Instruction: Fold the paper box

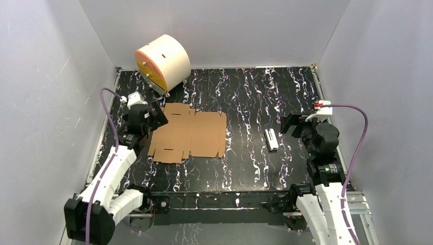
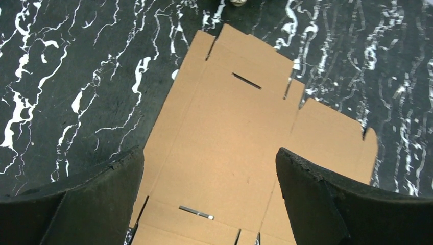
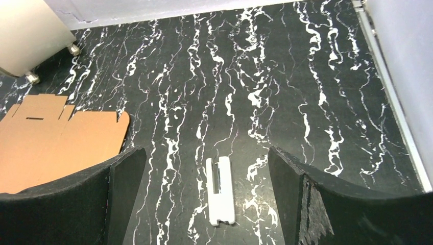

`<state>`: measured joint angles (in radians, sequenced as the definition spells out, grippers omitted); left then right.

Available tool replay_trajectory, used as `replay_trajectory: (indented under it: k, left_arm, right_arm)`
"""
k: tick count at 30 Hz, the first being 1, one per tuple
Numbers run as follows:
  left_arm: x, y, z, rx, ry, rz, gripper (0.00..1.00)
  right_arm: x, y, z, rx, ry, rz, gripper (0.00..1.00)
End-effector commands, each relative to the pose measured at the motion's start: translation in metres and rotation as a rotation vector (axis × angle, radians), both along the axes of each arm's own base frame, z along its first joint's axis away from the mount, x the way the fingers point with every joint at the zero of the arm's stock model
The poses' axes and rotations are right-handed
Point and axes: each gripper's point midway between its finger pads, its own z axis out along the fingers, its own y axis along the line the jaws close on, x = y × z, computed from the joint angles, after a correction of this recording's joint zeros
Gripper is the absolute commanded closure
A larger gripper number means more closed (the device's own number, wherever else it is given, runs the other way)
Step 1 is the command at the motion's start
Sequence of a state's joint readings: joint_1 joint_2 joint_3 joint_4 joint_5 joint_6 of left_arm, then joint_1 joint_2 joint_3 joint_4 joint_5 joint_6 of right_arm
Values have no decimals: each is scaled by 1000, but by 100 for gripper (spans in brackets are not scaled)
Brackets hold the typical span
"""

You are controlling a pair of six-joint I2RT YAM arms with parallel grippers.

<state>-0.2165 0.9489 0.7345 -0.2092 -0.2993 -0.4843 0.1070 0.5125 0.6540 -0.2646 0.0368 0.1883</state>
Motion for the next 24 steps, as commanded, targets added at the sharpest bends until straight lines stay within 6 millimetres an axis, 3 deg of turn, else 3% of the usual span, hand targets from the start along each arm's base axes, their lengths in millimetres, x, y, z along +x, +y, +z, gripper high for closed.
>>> replay_trajectory:
  k: [1,5,13,18,24]
  left_arm:
    - [26,15,5,-21,-1,59,2]
    - [45,32,-11,-69,39,78,2]
    - [80,29,-59,-79,178,5,2]
    - [92,41,-91,-89,258,4,3]
    - [106,29,-114,-106,304,-110,5]
  right_arm:
    - [2,12,12,36,-54,57,1]
    - [0,15,7,47,-54,72,1]
    - [-2,18,-2,56,-57,88,1]
    - [-3,20,-4,56,-62,95,1]
    - [-4,22,-5,55,-61,103,2]
